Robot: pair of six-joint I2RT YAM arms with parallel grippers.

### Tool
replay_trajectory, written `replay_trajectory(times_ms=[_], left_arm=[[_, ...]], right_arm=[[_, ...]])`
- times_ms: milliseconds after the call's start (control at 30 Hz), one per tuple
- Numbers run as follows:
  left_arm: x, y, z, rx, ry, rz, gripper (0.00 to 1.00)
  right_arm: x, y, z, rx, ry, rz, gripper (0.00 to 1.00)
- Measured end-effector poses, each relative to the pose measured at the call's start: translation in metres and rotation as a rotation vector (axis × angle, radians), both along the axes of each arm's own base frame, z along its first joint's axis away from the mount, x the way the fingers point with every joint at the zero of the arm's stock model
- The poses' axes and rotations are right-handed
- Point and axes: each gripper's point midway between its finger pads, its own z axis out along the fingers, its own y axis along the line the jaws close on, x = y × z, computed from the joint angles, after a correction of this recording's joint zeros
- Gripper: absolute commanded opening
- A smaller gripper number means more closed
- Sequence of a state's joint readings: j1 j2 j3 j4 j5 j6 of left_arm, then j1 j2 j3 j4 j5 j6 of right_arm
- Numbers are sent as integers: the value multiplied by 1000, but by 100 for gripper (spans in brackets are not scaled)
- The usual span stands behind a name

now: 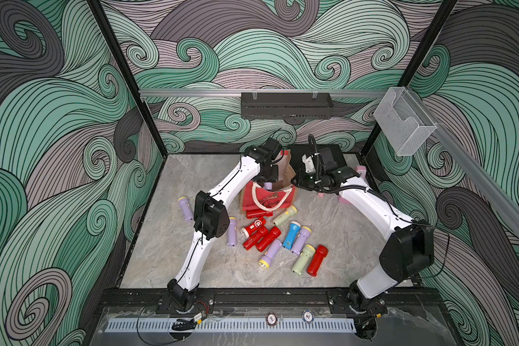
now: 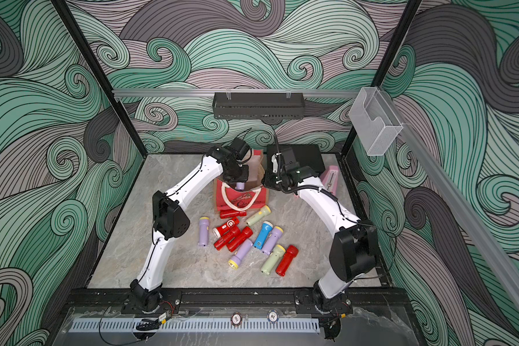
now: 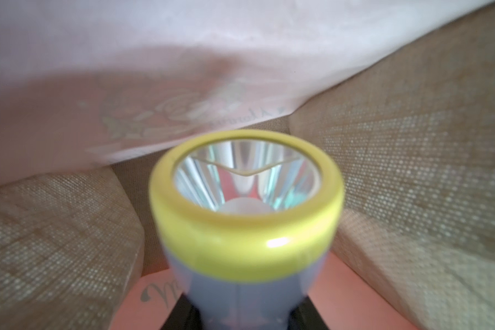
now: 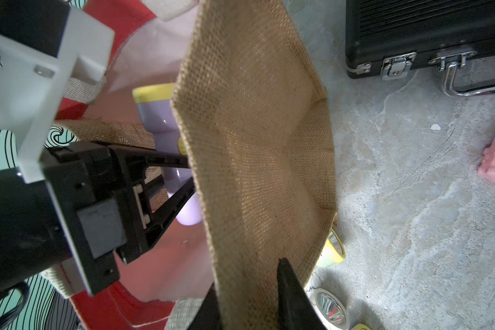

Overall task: Put the flashlights into the tote bags
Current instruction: Adjust the canvas bag at the center of the board, then place the flashlight in the canvas bag.

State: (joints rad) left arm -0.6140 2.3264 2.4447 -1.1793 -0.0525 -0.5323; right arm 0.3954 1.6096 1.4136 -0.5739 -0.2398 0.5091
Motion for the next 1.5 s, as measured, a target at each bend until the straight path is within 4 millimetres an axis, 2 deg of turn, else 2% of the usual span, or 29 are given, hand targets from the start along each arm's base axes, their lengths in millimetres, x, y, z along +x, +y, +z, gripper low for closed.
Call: replay_trajectory(times_ms=[167, 433, 567, 733, 900, 1200, 1500], left_arm=[[9, -2, 32, -32, -75, 18, 0], [10, -6, 35, -58, -77, 33, 0], [12, -12, 21, -63, -52, 34, 0], [11, -16, -20, -21, 18, 37, 0], [-3, -13, -56, 28, 100, 37, 0], [0, -14, -66, 49, 97, 41, 0], [1, 11, -102, 136, 149, 85, 0]], right_arm=[[-4, -2, -1, 6, -6, -3, 27], [-8, -2, 2, 12, -18, -4, 27], [-8, -2, 1, 16, -18, -8, 27], [-8, -2, 1, 19, -19, -12, 27], [-8, -2, 0, 21, -18, -14, 27], [-7, -2, 1, 22, -21, -15, 27], [-10, -4, -2, 18, -25, -20, 23]])
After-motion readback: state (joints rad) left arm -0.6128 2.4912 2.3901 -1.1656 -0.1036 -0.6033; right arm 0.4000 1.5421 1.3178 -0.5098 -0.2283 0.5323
